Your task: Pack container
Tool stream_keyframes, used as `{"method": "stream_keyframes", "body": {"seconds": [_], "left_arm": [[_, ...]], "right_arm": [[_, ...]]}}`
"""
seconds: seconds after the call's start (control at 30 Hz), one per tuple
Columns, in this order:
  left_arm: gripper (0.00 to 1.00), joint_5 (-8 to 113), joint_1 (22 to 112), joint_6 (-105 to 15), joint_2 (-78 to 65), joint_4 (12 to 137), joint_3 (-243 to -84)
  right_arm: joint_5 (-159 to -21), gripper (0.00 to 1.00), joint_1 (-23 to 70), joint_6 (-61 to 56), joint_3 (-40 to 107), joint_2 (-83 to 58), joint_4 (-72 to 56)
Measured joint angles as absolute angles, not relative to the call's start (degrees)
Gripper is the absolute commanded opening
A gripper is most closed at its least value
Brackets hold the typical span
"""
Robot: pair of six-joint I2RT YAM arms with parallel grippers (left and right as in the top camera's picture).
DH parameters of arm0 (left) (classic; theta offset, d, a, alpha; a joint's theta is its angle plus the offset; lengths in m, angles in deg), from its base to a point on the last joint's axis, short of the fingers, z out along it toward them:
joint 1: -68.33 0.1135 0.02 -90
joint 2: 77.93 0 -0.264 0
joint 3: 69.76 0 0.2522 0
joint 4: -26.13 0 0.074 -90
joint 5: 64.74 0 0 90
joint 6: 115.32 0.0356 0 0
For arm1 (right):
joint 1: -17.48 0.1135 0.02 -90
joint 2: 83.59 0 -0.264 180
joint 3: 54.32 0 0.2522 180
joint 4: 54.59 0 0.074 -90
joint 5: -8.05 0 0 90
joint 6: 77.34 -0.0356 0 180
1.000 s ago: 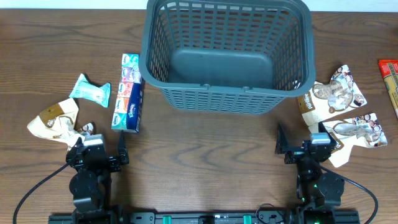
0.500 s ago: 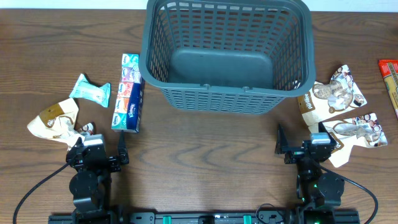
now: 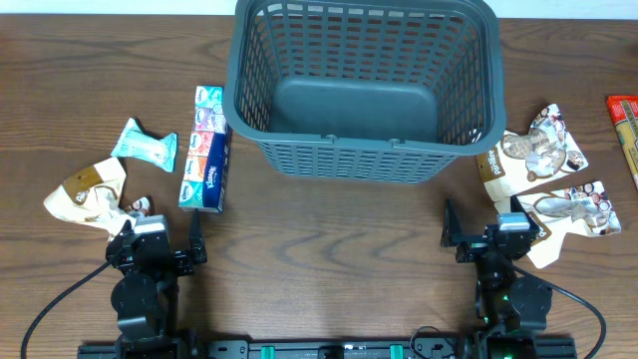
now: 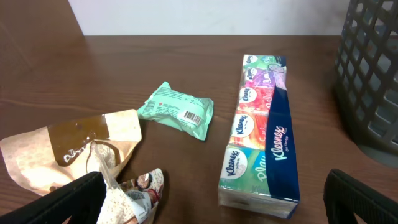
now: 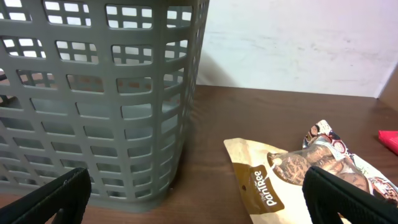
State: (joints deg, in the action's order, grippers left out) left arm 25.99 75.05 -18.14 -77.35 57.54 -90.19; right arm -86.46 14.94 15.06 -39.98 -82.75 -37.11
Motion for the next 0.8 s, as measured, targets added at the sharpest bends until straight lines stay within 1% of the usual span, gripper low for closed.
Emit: {"method": "stream_keyframes", "body": {"seconds": [0.27, 0.37, 0.53, 0.67, 0.8], "left_arm": [[0.99, 26.0, 75.1, -18.1, -77.3, 57.5, -90.2], [0.99, 26.0, 75.1, -18.1, -77.3, 57.5, -90.2], [0.99, 26.2, 75.1, -18.1, -77.3, 57.6, -90.2], [0.99, 26.2, 75.1, -18.0, -77.3, 57.6, -90.2], [0.99, 26.2, 75.1, -18.0, -77.3, 57.6, -90.2]], "right_arm": [[-85.9, 0.99, 14.9, 14.9, -39.6, -82.7, -37.4], [-81.5, 0.99, 14.9, 14.7, -35.5, -82.6, -33.8], [-63.5, 0.99, 14.9, 14.3, -18.5, -78.7, -24.1], [-50.3, 0.99, 14.9, 14.1, -4.3, -68.8, -17.3], [-36.5, 0.99, 14.9, 13.7, 12.1, -55.8, -11.6]]}}
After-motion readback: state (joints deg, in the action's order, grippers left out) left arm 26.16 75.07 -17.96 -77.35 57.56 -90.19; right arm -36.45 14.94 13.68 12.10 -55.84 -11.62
